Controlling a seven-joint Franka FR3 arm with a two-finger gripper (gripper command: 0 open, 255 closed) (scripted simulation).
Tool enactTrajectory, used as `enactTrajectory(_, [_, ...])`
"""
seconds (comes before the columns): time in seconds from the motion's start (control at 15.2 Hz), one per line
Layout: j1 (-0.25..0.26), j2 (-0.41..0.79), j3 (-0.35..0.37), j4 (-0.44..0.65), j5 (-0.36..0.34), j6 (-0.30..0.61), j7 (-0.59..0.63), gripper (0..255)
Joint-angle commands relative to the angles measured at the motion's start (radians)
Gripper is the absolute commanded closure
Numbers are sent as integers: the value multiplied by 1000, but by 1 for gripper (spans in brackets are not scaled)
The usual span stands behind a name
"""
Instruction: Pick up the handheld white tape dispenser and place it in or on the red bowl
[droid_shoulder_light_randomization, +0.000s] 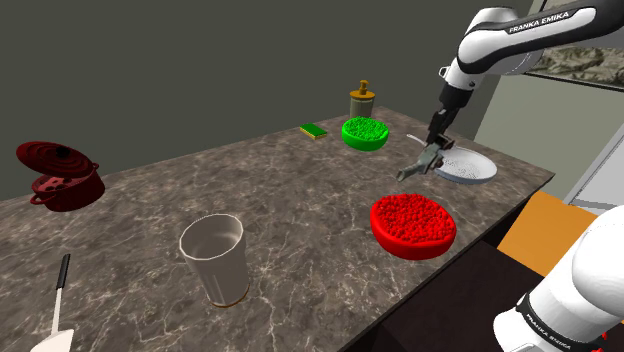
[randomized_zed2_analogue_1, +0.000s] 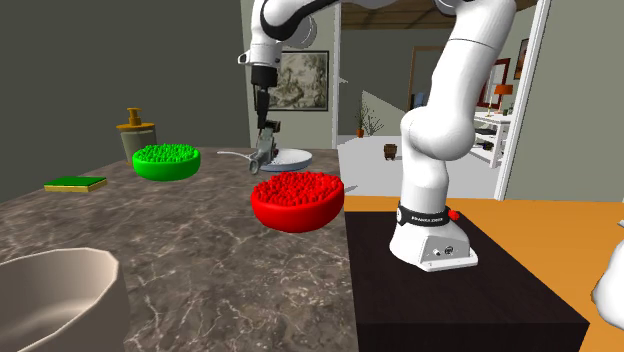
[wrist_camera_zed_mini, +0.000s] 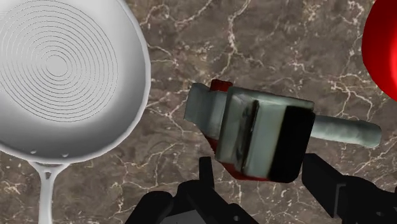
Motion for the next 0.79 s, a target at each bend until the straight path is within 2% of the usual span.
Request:
enactTrajectory(0.0, [0,-6,3,24,-1,-30,4,255])
enactTrajectory(0.73, [3,-22,15,158,-3,-179,19,255])
